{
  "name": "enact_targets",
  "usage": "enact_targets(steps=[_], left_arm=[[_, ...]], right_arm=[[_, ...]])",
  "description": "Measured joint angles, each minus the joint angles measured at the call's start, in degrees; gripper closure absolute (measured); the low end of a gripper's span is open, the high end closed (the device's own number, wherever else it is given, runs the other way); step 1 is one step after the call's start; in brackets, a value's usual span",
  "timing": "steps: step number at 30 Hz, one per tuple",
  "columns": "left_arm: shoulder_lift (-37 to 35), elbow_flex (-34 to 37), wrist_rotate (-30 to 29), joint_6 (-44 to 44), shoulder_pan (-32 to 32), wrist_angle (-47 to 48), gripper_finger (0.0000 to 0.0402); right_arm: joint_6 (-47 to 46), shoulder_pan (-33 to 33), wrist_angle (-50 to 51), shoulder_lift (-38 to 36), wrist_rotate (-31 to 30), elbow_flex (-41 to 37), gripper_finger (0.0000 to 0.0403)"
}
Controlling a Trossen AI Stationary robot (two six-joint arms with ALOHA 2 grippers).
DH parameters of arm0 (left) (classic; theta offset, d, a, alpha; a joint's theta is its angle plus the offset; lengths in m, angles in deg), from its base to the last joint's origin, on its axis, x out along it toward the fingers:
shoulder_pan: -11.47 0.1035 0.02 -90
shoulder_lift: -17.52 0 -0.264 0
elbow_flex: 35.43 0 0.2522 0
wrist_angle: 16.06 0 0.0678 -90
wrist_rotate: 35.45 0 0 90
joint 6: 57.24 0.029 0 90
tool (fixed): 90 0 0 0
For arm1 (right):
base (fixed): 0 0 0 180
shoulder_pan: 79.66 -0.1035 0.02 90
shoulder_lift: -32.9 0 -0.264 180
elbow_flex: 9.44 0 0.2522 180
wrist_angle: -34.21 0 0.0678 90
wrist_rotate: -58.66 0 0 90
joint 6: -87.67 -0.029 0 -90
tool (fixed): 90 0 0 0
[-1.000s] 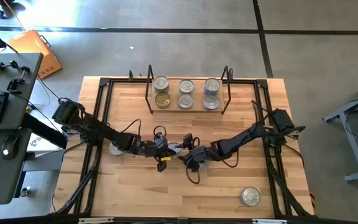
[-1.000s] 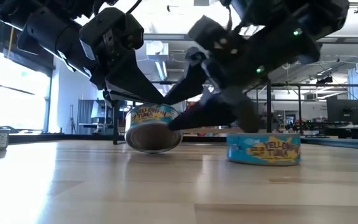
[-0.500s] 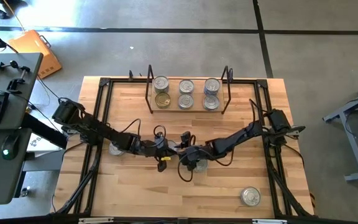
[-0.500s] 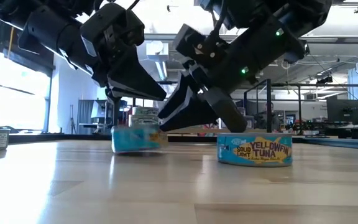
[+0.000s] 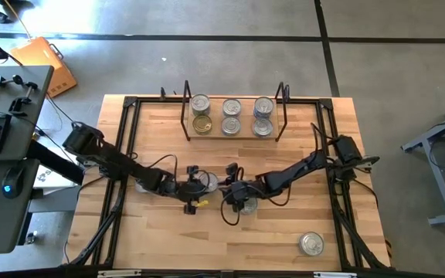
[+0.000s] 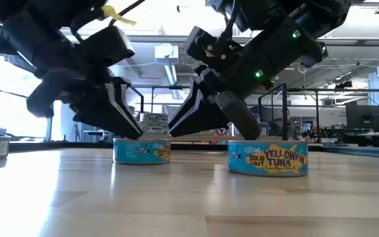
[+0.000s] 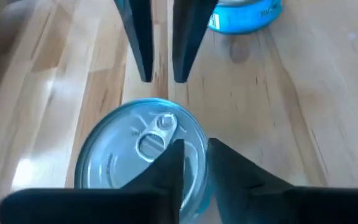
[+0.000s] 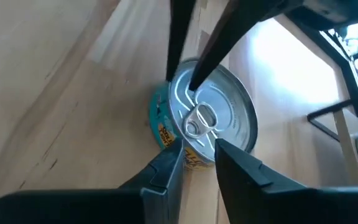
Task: Stack canned seafood by type on shelf
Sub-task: Stack the yellow and blue tuna can on top of the other yellow and blue tuna can on the shelf
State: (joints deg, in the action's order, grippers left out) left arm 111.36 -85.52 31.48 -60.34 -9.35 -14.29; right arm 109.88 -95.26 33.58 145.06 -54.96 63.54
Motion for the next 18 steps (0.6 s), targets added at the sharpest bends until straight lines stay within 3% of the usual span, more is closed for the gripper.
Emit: enact_targets(steps=[4,7,10,14,18], left_arm=[[1.74,-0.33,0.72,1.06,0.22,-0.19,0.0299],[3.04,-0.36,1.69,3.55,0.18,-0.49,0.0295],[3.94,-0.56,1.39,3.86,0.18,-0.76,0.0322],[3.61,-0.51,1.39,3.48,0.1,-0.93,0.0384],[3.63,-0.29,2.0,3.22,0.14,-5.19,0.0392]], right_arm=[[-2.25,-0.92,3.74,-3.86,-2.08,-0.05,0.032],[-5.56,-1.87,7.83,-8.44,-2.73,-0.04,0.032],[-9.72,-2.74,11.56,-12.61,-1.11,-0.04,0.032],[-12.55,-2.9,13.63,-14.38,7.25,-0.02,0.032],[-14.56,-2.26,14.62,-13.33,10.44,-0.04,0.0319]])
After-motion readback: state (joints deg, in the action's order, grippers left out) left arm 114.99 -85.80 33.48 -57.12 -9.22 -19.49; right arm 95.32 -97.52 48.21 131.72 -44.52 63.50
